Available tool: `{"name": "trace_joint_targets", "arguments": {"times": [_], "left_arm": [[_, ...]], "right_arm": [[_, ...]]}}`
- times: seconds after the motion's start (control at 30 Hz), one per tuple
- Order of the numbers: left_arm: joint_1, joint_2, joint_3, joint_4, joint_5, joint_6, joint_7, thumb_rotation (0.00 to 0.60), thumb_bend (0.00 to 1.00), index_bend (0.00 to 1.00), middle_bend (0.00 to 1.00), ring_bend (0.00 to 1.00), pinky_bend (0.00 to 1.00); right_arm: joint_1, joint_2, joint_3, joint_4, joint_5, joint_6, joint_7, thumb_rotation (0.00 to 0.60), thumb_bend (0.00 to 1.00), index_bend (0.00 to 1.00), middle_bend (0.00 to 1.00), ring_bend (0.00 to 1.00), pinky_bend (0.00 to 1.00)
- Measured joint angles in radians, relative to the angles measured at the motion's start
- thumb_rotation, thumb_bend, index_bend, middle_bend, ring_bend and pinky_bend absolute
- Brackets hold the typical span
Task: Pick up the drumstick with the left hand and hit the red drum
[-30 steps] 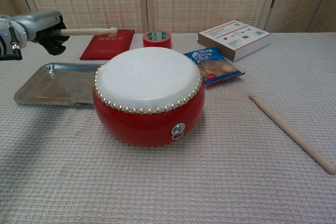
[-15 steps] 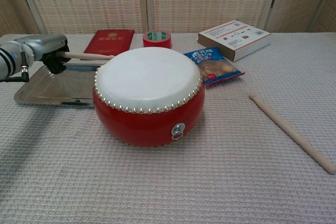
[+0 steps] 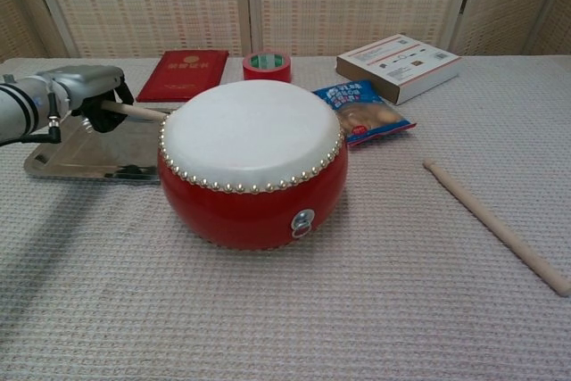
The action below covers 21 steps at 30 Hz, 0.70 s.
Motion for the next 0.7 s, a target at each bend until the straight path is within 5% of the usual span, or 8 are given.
{"name": "trace_joint_targets", "arguments": {"times": [0.27,0.5,0.7], "left_arm": [[0.000,0.001,0.001,-0.013,-0.008,-0.007,0.019,0.600,0.44,0.29,0.24,0.18,0.42],[-0.002,0.011,0.001,-0.021,-0.018,-0.024,0.029,0.600,0.39,0.15,0.09,0.02,0.21],[-0.005,0.034,0.007,-0.053,-0.042,-0.046,0.048,0.600,0.32,0.04,0.01,0.00,0.09]], "right_arm": [[-0.003,0.002,0.000,-0.002,0.002,0.004,0.000,0.600,0.09,0.07,0.13,0.00,0.09],[-0.003,0.001,0.001,-0.002,0.002,0.004,0.000,0.600,0.09,0.07,0.13,0.00,0.09],[-0.002,0.000,0.001,-0.004,0.002,0.002,-0.003,0.600,0.09,0.07,0.13,0.00,0.09]]}}
